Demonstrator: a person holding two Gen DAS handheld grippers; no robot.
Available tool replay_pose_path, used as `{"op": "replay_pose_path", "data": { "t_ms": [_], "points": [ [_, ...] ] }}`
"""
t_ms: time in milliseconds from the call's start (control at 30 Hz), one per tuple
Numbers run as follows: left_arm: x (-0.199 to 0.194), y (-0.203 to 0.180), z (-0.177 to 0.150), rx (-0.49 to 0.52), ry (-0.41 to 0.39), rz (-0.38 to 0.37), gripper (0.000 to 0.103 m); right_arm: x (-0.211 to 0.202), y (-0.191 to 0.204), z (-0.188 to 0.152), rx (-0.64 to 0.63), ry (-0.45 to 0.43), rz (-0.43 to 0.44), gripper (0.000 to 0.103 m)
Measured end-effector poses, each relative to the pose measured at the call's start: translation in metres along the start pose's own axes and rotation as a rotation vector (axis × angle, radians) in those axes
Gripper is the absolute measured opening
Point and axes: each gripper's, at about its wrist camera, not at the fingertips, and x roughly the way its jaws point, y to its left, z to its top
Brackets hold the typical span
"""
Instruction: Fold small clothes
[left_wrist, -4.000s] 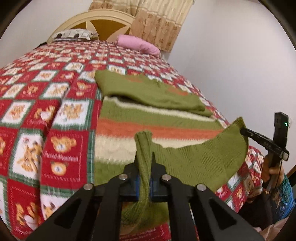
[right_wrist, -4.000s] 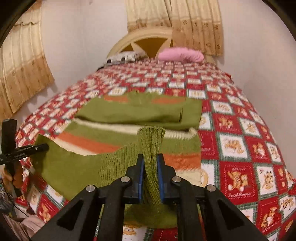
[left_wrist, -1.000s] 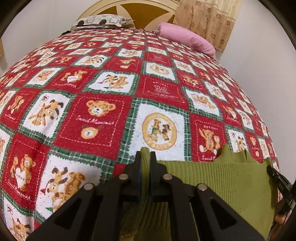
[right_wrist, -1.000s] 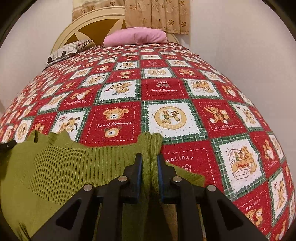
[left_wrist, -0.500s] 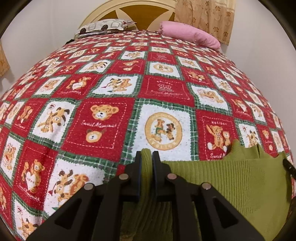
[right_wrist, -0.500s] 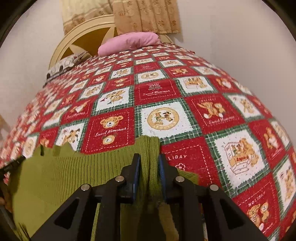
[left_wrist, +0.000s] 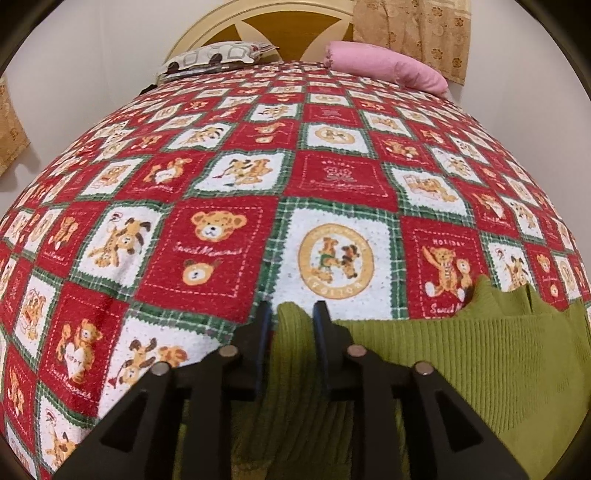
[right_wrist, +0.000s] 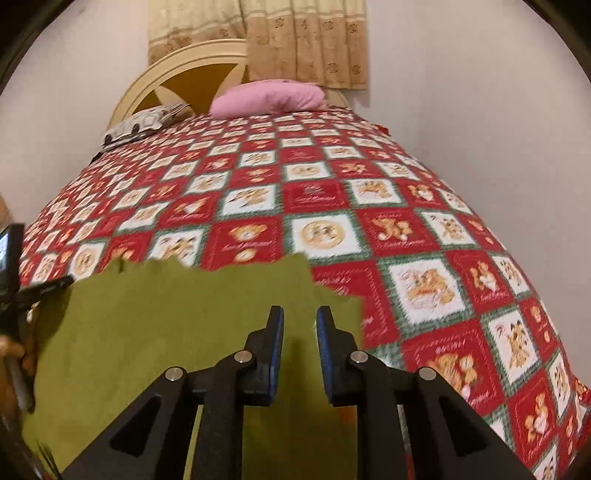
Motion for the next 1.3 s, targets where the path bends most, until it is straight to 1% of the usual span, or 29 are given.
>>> {"op": "replay_pose_path", "data": {
  "t_ms": [33,67,100,133,167,233,333,367,467,533,567,600,700,767,800,833,867,900,933,967,1000,1067,1100,1133,1167,1200,1233,1300],
  "points": [
    [0.000,0.002,0.000,-0.010,0.000,0.012,0.038,-0.001,-0.004,-0.003,0.006,0.002,-0.010,0.019],
    [0.000,0.004,0.000,-0.020,0.001,0.021,0.047,-0.001,-0.008,-0.006,0.001,0.008,-0.019,0.019],
    [0.000,0.007,0.000,-0.037,0.004,0.028,0.053,0.000,-0.015,-0.012,0.001,0.023,-0.030,0.019],
    [0.001,0.010,0.000,-0.050,0.006,0.023,0.054,0.000,-0.019,-0.014,0.007,0.033,-0.032,0.019],
    [0.002,0.012,0.000,-0.059,0.008,0.013,0.054,0.000,-0.026,-0.021,0.023,0.051,-0.019,0.019],
    [0.002,0.010,0.000,-0.055,0.008,0.017,0.054,0.001,-0.035,-0.037,0.034,0.103,0.022,0.019],
    [0.002,0.009,0.000,-0.051,0.007,0.021,0.054,-0.001,-0.034,-0.050,0.000,0.107,0.018,0.020],
    [0.002,0.009,0.000,-0.054,0.007,0.018,0.054,-0.002,-0.031,-0.052,-0.010,0.099,0.011,0.022],
    [0.002,0.010,0.000,-0.063,0.006,0.010,0.055,-0.006,-0.034,-0.050,0.009,0.088,0.017,0.024],
    [0.001,0.010,0.000,-0.062,0.006,0.011,0.055,-0.010,-0.034,-0.050,0.006,0.068,0.005,0.031],
    [0.001,0.010,0.000,-0.061,0.007,0.012,0.055,-0.013,-0.033,-0.048,-0.010,0.050,-0.006,0.040],
    [0.001,0.010,0.000,-0.061,0.006,0.012,0.055,-0.012,-0.032,-0.047,-0.023,0.042,-0.007,0.043],
    [0.001,0.010,0.000,-0.063,0.007,0.009,0.056,-0.007,-0.028,-0.041,-0.047,0.037,0.013,0.042],
    [0.002,0.010,0.000,-0.063,0.007,0.009,0.056,0.001,-0.020,-0.034,-0.097,0.038,0.019,0.042],
    [0.002,0.011,0.000,-0.063,0.007,0.009,0.056,0.007,-0.016,-0.031,-0.126,0.047,0.015,0.037],
    [0.002,0.011,0.000,-0.064,0.006,0.008,0.056,0.015,-0.012,-0.030,-0.153,0.067,0.021,0.028],
    [0.002,0.010,0.000,-0.065,0.006,0.008,0.056,0.020,-0.010,-0.030,-0.166,0.089,0.030,0.009],
    [0.002,0.011,0.000,-0.065,0.006,0.008,0.057,0.026,-0.008,-0.030,-0.185,0.116,0.019,0.007],
    [0.002,0.011,0.000,-0.066,0.006,0.006,0.058,0.024,-0.009,-0.030,-0.188,0.115,0.002,0.006],
    [0.002,0.011,0.000,-0.067,0.007,0.003,0.064,0.023,-0.012,-0.029,-0.170,0.121,-0.004,0.004],
    [0.002,0.012,0.000,-0.069,0.009,-0.008,0.076,0.020,-0.019,-0.030,-0.130,0.117,-0.019,0.004],
    [0.002,0.013,0.000,-0.078,0.017,-0.020,0.089,0.013,-0.041,-0.036,-0.015,0.110,-0.065,0.000],
    [0.002,0.014,0.000,-0.086,0.018,-0.020,0.092,0.013,-0.053,-0.042,0.040,0.118,-0.095,0.000],
    [0.002,0.015,-0.001,-0.093,0.019,-0.024,0.092,0.014,-0.067,-0.049,0.098,0.136,-0.103,0.000],
    [0.003,0.016,0.000,-0.096,0.021,-0.028,0.092,0.016,-0.082,-0.057,0.174,0.150,-0.052,0.000],
    [0.003,0.015,0.000,-0.094,0.021,-0.025,0.092,0.012,-0.092,-0.059,0.223,0.135,-0.008,0.000],
    [0.003,0.014,0.000,-0.090,0.021,-0.020,0.092,0.007,-0.096,-0.058,0.245,0.125,-0.009,0.000],
    [0.003,0.014,-0.001,-0.088,0.021,-0.017,0.092,-0.004,-0.090,-0.053,0.222,0.082,-0.020,0.000]
  ]
}}
